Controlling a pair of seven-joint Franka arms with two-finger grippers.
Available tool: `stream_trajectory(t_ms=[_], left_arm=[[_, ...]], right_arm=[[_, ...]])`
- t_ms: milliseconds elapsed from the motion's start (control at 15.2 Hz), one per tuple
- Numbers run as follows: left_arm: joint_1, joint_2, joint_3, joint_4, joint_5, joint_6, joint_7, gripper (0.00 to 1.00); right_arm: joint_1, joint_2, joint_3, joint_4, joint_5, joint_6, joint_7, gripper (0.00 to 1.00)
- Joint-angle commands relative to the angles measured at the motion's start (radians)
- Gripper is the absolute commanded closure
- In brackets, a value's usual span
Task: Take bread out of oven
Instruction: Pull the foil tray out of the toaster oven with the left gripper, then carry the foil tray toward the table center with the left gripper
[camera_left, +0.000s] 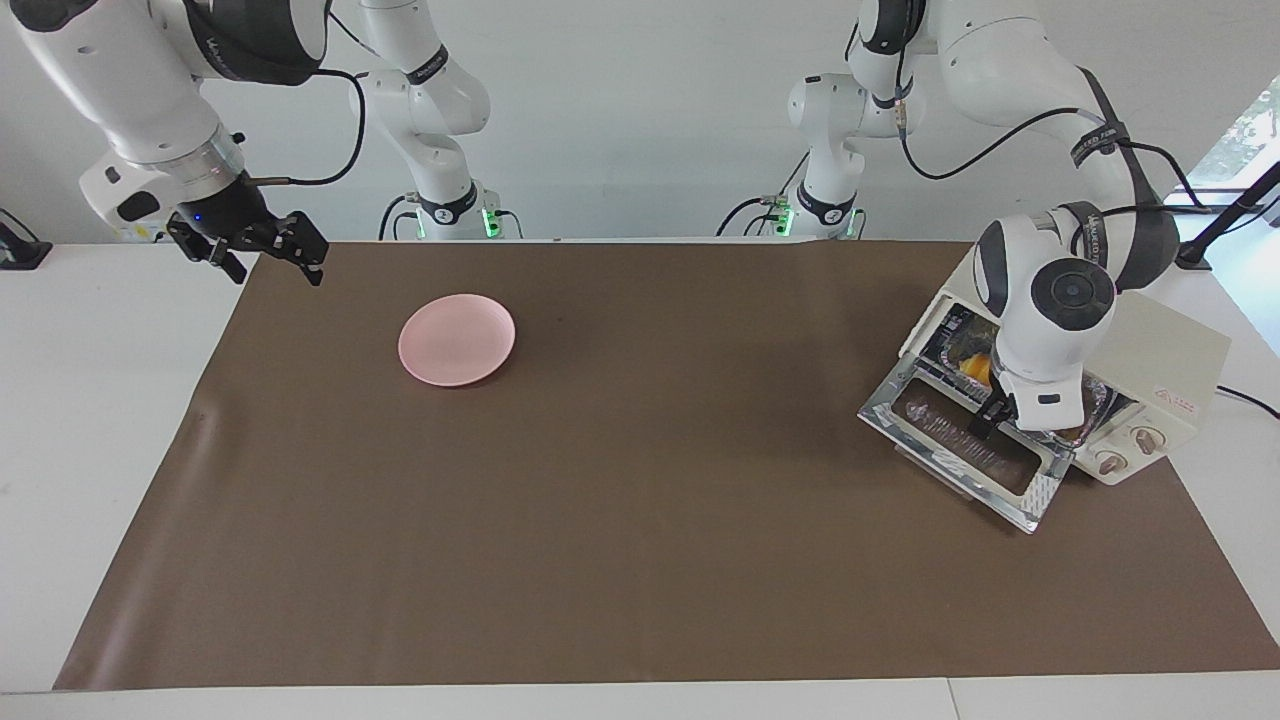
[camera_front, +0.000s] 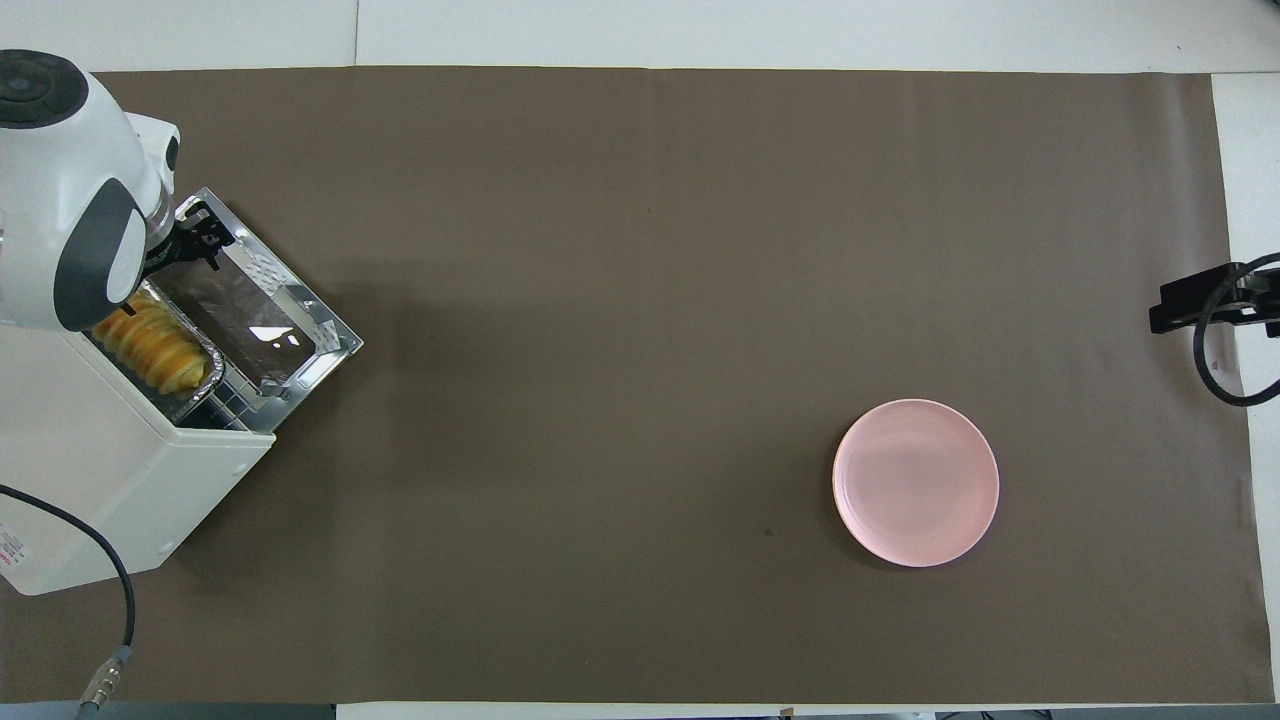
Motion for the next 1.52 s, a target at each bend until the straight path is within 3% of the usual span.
stream_trajectory(t_ms=[0,593,659,857,1121,1253,1451], left_arm=[[-0.013,-0.039,0.005,-0.077,0.028,0.053,-0.026,0.00],[-0.025,0.010,0.005,-0.097,0.028,0.096,-0.127,0.00],[-0.023,0.010,0.005,-0.097,0.028,0.095,-0.127,0.04],[-0.017,0.010,0.005,-0.097,0.028,0.090,-0.124,0.28],[-0.008,0.007,0.007,-0.097,0.028,0.073,-0.094,0.69],[-0.008,0.005,0.007,-0.099,0.028,0.067,-0.086,1.00],[0.012,-0.002,0.007,-0.084,0.027,0.070,-0.008,1.00]], right_arm=[[-0.007,-0.014,0.007,-0.011,-0.008,-0.010,-0.005,0.00],[-0.007,-0.014,0.007,-0.011,-0.008,-0.010,-0.005,0.00],[-0.007,-0.014,0.007,-0.011,-0.008,-0.010,-0.005,0.00],[-0.007,-0.014,0.007,-0.011,-0.008,-0.010,-0.005,0.00],[-0.007,-0.014,0.007,-0.011,-0.008,-0.010,-0.005,0.00],[-0.007,-0.014,0.007,-0.011,-0.008,-0.011,-0.005,0.00],[-0.007,-0.014,0.007,-0.011,-0.008,-0.010,-0.005,0.00]])
